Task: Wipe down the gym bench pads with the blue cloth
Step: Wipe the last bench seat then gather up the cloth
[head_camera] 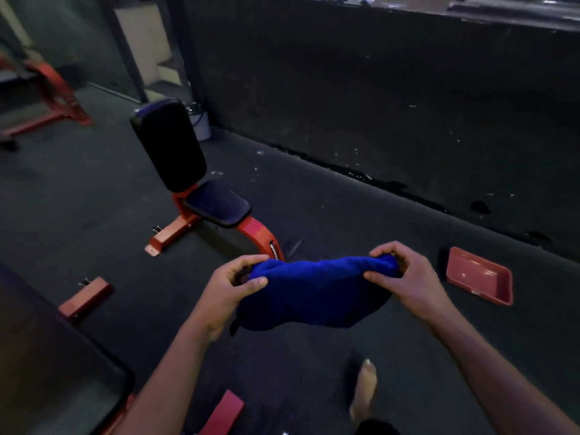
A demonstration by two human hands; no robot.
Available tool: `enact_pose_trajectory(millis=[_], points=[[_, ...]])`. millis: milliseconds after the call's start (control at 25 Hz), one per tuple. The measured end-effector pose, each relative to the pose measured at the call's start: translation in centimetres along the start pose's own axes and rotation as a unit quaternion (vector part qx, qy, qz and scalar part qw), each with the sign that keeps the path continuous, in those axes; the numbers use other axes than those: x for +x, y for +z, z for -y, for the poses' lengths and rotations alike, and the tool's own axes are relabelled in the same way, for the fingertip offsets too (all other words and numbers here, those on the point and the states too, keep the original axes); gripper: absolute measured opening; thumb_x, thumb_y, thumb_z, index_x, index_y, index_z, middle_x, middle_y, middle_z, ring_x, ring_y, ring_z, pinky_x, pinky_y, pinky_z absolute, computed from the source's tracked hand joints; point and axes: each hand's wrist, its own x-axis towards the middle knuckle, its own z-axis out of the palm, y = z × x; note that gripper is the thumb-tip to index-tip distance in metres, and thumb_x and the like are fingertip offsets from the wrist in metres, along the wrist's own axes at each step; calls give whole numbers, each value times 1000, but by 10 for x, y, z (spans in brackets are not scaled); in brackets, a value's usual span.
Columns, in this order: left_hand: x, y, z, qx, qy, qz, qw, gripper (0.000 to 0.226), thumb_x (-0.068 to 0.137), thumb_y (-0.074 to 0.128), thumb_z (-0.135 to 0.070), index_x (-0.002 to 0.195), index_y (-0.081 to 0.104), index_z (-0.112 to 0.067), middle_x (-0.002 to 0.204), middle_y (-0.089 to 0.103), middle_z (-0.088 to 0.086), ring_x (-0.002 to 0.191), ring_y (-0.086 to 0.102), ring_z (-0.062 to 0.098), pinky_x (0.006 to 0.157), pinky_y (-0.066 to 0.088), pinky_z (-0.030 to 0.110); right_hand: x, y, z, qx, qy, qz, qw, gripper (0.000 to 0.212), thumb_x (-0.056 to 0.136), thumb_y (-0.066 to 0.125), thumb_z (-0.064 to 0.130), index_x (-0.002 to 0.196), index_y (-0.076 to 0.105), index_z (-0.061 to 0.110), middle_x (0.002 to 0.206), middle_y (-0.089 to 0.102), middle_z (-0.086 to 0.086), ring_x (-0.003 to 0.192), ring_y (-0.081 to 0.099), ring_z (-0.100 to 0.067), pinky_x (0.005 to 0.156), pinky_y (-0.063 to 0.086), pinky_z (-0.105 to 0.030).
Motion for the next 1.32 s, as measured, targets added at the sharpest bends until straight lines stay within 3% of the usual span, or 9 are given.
enact_pose_trajectory(millis=[240,400,520,640,760,920,1040,1160,1320], points=[[53,-48,14,-45,27,-257,965,29,88,72,3,101,77,-22,96,73,-4,94,62,11,78,52,19,115,38,8,60,-13,11,998,36,77,81,3,99,71,29,101,73,8,95,69,-12,83,54,-24],[120,-92,12,145,41,-309,939,27,91,74,-7,110,75,-26,111,73,-8,103,66,-1,90,48,12,217,74,13,105,-4,45,993,35,80,79,4,108,74,24,99,76,6,92,71,-3,77,53,-12],[171,-129,-6,302,18,-297,906,17,95,71,-16,98,70,-33,106,63,-12,97,58,-10,79,40,0,291,100,20,-4,-44,48,998,13,88,74,15,98,75,22,88,74,11,80,68,1,70,52,-13],[212,-170,-18,306,17,-332,892,13,100,64,-21,93,62,-32,103,56,-10,93,55,-7,76,40,3,366,139,34,-90,-102,113,984,7,96,63,24,90,67,26,87,63,13,77,59,3,70,44,-11],[238,-195,-19,210,11,-363,908,16,108,48,-30,95,53,-22,83,54,-14,77,49,4,70,40,23,422,177,53,-83,-144,168,972,19,103,48,26,87,58,21,90,52,3,78,51,3,68,35,-5],[275,-221,-23,174,-2,-409,896,18,109,39,-39,100,47,-26,82,48,-16,68,44,-2,61,40,23,463,231,80,80,-16,195,978,36,106,38,41,83,49,16,80,52,0,75,48,-12,72,38,-32],[313,-256,-16,136,-7,-450,883,12,108,44,-40,109,51,-30,96,55,-23,91,53,-4,82,43,27,486,276,109,207,105,197,953,39,103,42,48,107,62,14,103,60,-3,97,56,-20,92,44,-37],[349,-299,-8,190,-73,-381,902,40,100,62,-40,137,45,-39,134,50,-19,128,49,8,110,42,35,505,320,141,246,118,241,932,32,96,60,40,96,61,8,89,68,-9,88,64,-23,81,51,-34],[397,-359,-41,235,43,-119,964,74,92,70,-41,155,33,-29,157,40,-15,147,34,2,120,24,18,539,386,190,144,6,396,907,17,89,73,22,88,60,13,76,65,-4,73,61,-15,69,50,-33]])
